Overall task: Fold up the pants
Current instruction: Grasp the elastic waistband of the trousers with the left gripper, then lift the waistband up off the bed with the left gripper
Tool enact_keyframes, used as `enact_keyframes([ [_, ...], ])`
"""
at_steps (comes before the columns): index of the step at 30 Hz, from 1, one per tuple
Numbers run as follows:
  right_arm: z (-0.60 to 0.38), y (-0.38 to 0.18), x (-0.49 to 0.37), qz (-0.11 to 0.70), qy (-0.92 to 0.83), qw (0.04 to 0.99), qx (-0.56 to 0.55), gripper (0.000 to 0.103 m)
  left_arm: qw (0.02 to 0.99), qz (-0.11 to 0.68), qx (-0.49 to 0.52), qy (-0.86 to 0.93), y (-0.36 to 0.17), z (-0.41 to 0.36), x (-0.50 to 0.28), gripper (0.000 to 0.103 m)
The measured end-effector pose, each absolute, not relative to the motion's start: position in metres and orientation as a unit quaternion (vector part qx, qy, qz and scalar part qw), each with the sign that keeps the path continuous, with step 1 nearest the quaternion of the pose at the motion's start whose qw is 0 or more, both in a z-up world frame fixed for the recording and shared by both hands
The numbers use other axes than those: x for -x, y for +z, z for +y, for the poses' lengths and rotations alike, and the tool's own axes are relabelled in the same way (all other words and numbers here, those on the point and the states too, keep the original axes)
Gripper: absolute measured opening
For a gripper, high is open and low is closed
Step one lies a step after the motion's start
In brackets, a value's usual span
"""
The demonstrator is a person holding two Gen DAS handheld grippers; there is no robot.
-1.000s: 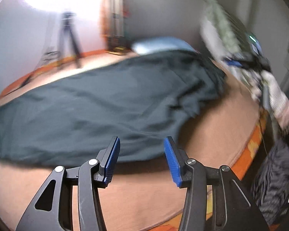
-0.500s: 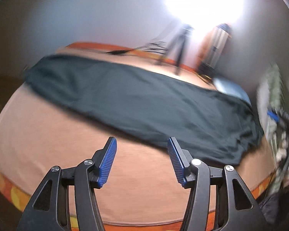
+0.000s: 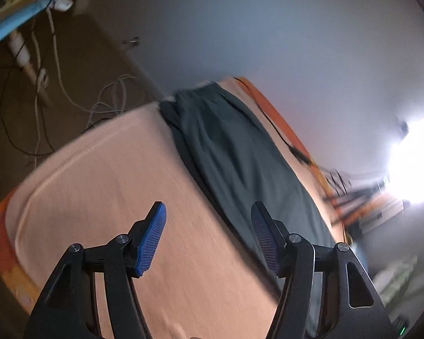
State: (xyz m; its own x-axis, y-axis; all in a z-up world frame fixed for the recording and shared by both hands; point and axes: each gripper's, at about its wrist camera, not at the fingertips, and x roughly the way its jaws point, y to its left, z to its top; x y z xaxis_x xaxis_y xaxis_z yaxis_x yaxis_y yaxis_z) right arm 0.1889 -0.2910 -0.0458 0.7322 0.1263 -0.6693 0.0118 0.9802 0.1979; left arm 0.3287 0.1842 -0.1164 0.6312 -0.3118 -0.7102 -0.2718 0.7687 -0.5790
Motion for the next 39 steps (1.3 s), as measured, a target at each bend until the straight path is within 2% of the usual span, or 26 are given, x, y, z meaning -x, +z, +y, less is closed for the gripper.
enact_keyframes([
  [6,-0.271,-0.059,-0.197,0.39,0.055,0.916,-0.075,0.047,0.836,0.417,0.357,0.003,-0.13,0.198,-0.375,0.062],
  [14,-0.277,-0.064,-0.205,0.406,0.065,0.905,-0.108,0.047,0.833,0.427,0.352,0.023,-0.151,0.207,-0.418,0.062],
  [28,-0.294,-0.075,-0.21,0.436,0.065,0.883,-0.16,0.048,0.859,0.389,0.327,0.063,-0.157,0.201,-0.448,0.062],
  [29,-0.294,-0.075,-0.211,0.438,0.063,0.883,-0.159,0.048,0.865,0.385,0.313,0.071,-0.157,0.198,-0.448,0.059],
  [30,-0.294,-0.075,-0.211,0.438,0.063,0.883,-0.159,0.048,0.871,0.382,0.298,0.08,-0.157,0.194,-0.448,0.052],
  [31,-0.294,-0.075,-0.211,0.439,0.062,0.882,-0.158,0.048,0.875,0.383,0.281,0.09,-0.157,0.191,-0.448,0.032],
  [32,-0.294,-0.075,-0.212,0.44,0.061,0.882,-0.157,0.048,0.877,0.383,0.275,0.092,-0.158,0.19,-0.449,0.021],
  [35,-0.293,-0.076,-0.214,0.444,0.058,0.881,-0.153,0.048,0.883,0.372,0.274,0.086,-0.155,0.19,-0.449,0.014],
  [39,-0.291,-0.077,-0.215,0.448,0.056,0.879,-0.15,0.048,0.896,0.348,0.262,0.08,-0.145,0.188,-0.444,0.012],
])
